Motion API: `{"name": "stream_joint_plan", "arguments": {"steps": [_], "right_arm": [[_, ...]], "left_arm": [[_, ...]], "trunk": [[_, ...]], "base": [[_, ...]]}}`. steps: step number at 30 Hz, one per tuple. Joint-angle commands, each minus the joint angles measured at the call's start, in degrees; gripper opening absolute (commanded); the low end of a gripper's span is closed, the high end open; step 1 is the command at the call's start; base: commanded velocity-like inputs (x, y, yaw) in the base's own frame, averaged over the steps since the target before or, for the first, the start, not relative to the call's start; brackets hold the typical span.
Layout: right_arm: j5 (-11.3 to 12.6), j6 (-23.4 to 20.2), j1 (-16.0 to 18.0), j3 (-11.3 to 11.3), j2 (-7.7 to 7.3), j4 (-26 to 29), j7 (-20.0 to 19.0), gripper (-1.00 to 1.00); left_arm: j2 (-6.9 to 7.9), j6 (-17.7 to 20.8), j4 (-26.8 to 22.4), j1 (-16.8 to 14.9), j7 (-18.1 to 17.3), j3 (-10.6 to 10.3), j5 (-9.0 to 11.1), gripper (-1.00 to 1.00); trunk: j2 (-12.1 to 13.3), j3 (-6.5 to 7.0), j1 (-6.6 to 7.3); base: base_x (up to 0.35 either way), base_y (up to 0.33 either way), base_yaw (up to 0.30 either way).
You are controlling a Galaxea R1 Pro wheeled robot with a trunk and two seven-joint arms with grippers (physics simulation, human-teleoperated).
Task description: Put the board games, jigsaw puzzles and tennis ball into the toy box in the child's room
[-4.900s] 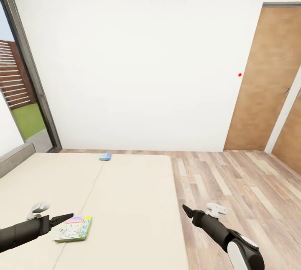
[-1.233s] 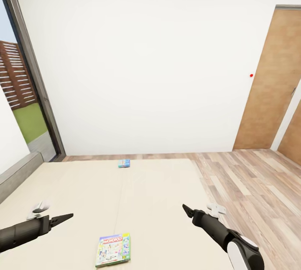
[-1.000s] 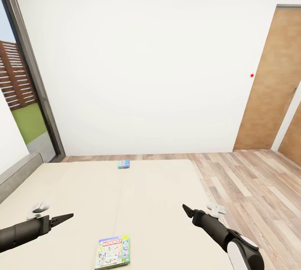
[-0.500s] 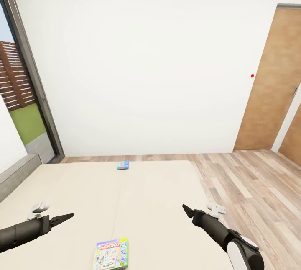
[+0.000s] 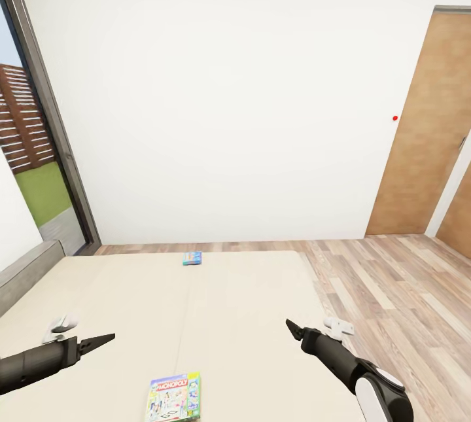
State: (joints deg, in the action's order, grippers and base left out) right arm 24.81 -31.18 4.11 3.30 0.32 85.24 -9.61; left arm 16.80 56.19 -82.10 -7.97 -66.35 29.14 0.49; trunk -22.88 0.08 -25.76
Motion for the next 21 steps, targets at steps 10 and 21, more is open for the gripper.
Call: {"name": "stream_joint_plan", "arguments": {"steps": [10, 21], "right_arm": [[-0.2, -0.4, 0.0, 0.1, 0.04, 0.0, -0.2, 1.0], [-0.1, -0.3, 0.0, 0.1, 0.05, 0.0, -0.1, 1.0]], "left_arm": [[-0.01, 0.5, 0.0, 0.0, -0.2, 0.0, 0.0, 1.0], [-0.01, 0.5, 0.0, 0.0, -0.1, 0.0, 0.0, 1.0]], "trunk": [[0.0, -0.02, -0.02], [0.0, -0.02, -0.02]], "base": [[0.0, 0.0, 0.0], [0.067, 0.0, 0.0]]}}
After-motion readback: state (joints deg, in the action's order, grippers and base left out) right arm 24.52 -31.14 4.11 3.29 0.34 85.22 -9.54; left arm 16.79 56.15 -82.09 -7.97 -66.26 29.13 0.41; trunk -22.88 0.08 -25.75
